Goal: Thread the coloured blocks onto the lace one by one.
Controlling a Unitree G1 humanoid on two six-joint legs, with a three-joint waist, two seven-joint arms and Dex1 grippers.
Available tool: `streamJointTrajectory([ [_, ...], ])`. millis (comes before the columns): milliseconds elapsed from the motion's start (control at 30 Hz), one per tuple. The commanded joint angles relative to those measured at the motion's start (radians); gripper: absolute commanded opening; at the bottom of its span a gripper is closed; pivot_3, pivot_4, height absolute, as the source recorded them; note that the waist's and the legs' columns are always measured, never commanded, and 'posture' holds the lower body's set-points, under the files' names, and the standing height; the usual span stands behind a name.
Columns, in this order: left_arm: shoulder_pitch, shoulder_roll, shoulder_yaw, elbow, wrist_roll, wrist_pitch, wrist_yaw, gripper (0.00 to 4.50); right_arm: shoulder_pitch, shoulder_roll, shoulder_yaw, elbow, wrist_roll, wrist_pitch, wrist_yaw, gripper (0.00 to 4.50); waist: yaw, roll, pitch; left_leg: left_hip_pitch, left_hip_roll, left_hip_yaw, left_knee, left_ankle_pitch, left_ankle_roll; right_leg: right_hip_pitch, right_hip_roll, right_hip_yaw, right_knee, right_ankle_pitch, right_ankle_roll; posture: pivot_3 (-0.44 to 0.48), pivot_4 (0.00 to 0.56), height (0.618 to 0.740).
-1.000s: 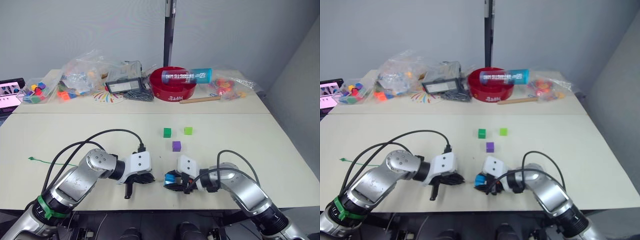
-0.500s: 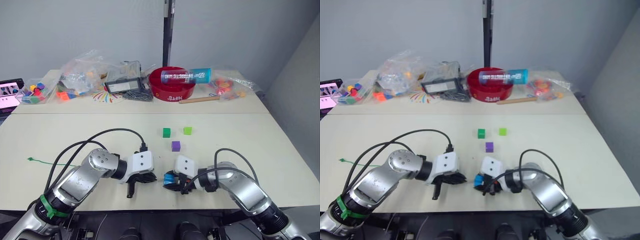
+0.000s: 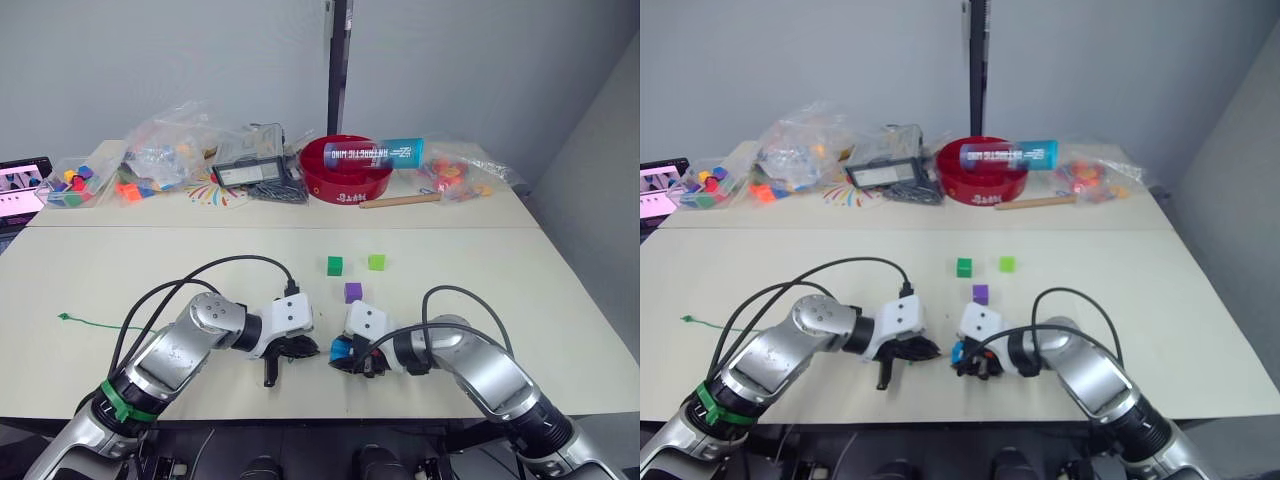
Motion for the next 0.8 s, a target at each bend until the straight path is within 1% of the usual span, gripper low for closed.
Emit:
streamJointTrajectory([
  [33,-0.003,-0.076,0.007,-0.037,-0.092,-0.064,-0.036,0.00,-0.002,0.034,0.034,-0.004,-0.002,-0.018,-0.015,1.36,0.000,0.000,0.000,0.000,0.000,0.000,0.000,0.000,0.000,0.000,0.000,0.000,0.000,0.000,0.000,0.000,0.150,0.731],
  [267,0.025,-0.084,0.032,-0.023,-0.086,-0.096,-0.066,0.00,0.009,0.046,0.026,0.006,0.007,-0.046,-0.008,1.36,-0.002,0.000,0.000,0.000,0.000,0.000,0.000,0.000,0.000,-0.001,0.000,0.000,0.000,0.000,0.000,0.000,0.150,0.731],
  [367,0.011,-0.095,0.012,-0.013,-0.054,-0.098,-0.050,0.00,0.003,0.047,0.044,0.003,0.002,-0.034,-0.002,1.36,-0.002,0.000,0.000,0.000,0.000,0.000,0.000,0.000,0.000,-0.001,0.000,0.000,0.000,0.000,0.000,0.000,0.150,0.731],
  [567,-0.007,-0.082,-0.035,0.015,0.020,-0.163,-0.060,0.00,-0.014,0.037,0.070,-0.021,-0.015,0.010,0.004,1.36,-0.002,0.000,0.000,0.000,0.000,0.000,0.000,0.000,0.000,0.000,0.000,0.000,0.000,0.000,0.000,0.000,0.150,0.731],
  [667,-0.007,-0.093,-0.055,0.028,0.064,-0.196,-0.040,0.00,-0.015,0.051,0.088,-0.028,-0.026,0.029,-0.010,1.36,-0.002,0.000,0.000,0.000,0.000,0.000,0.000,0.000,0.000,0.000,0.000,0.000,0.000,0.000,0.000,0.000,0.150,0.731],
  [800,0.012,-0.105,-0.052,0.046,0.068,-0.226,-0.045,0.00,-0.001,0.068,0.094,-0.032,-0.032,0.020,-0.014,1.36,-0.002,0.000,-0.002,0.000,0.000,0.000,0.000,0.000,0.000,0.000,0.000,0.000,0.000,0.000,0.000,0.000,0.150,0.731],
])
